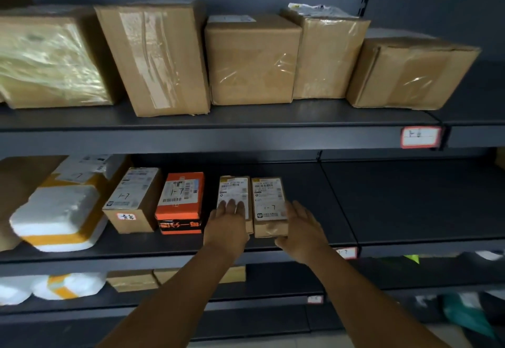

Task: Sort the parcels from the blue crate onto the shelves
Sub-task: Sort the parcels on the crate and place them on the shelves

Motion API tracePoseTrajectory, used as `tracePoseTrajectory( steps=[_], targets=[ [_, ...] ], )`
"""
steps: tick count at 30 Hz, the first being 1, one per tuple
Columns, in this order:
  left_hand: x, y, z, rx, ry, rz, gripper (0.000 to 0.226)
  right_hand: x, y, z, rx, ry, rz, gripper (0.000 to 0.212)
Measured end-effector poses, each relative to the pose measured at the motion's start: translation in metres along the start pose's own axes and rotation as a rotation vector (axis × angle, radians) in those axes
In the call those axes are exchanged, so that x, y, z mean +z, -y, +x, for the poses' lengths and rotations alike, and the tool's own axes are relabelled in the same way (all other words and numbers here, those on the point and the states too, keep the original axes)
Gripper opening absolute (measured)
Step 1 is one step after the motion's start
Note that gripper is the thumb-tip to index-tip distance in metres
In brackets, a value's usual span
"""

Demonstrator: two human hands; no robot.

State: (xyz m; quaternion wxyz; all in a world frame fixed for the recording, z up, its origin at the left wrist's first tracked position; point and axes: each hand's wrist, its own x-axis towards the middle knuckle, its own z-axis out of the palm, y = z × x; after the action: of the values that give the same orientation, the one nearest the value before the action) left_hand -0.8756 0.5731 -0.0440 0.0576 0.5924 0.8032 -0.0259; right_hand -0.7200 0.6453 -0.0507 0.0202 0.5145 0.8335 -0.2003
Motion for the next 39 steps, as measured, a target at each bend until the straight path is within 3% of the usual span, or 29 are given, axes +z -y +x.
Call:
tracePoseTrajectory(
  steps=[14, 19, 27, 39],
  targets=[
    [-0.011, -0.123, -0.169, 0.030, -0.038, -0.144, 0.083, -0.009, -0.074, -0.193, -0.067, -0.061, -0.049, 0.092],
    [-0.007, -0.175, -0.231, 0.080, -0.065, -0.126, 0.082, -0.011, -0.111, -0.266, -0.088, -0.153, -0.057, 0.092],
    [-0.006, -0.233, -0.307, 0.157, -0.067, -0.127, 0.082, -0.011, -0.146, -0.361, 0.039, -0.166, -0.018, 0.092],
    [0.001, -0.284, -0.437, 0.469, -0.064, -0.125, 0.080, 0.014, -0.171, -0.539, 0.345, -0.299, 0.007, 0.092]
  ],
)
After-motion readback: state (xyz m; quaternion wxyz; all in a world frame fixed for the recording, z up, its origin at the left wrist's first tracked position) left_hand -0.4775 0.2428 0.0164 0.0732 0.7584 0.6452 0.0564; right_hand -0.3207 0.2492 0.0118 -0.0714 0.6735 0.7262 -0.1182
